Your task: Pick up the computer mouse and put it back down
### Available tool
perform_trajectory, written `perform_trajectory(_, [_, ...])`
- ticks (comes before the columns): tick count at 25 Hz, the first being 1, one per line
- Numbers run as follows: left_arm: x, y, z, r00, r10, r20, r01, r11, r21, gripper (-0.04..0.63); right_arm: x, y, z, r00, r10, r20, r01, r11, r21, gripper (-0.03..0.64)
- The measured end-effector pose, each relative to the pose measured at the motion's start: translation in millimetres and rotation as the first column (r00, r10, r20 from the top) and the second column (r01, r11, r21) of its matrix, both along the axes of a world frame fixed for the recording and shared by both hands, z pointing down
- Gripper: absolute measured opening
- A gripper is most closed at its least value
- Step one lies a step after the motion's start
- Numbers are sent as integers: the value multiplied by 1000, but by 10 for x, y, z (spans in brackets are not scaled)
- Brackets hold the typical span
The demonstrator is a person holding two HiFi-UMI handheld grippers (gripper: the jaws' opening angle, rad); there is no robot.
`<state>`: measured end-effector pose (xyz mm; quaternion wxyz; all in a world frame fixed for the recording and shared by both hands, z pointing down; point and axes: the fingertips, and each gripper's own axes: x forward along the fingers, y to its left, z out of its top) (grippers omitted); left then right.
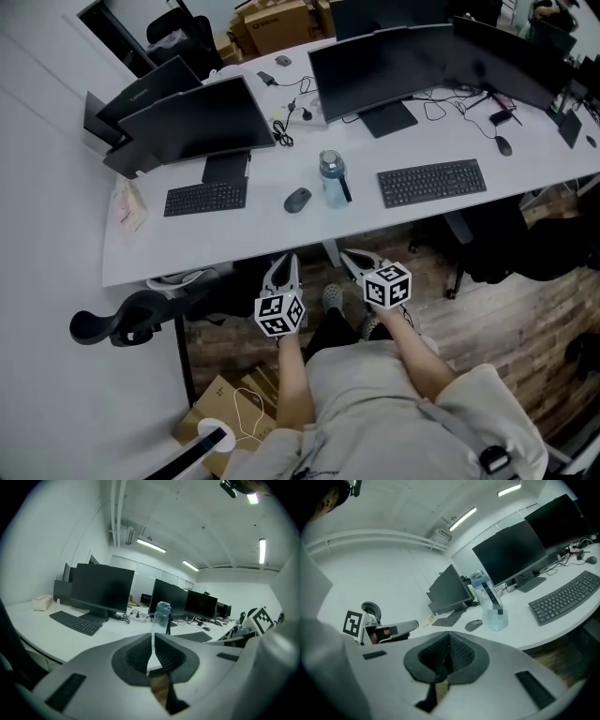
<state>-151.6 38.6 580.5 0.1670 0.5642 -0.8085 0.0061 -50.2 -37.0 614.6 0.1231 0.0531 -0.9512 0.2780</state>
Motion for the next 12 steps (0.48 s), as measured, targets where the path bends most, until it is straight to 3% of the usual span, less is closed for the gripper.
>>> perform_trajectory(7, [187,0,-7,999,45,9,-46,999,2,21,-12,31,-50,996,-84,-10,85,991,102,5])
perform_trajectory(12, [201,42,48,999,34,2,-34,999,-4,21,-3,60,-66,992,-122,-19,123,982,145,5])
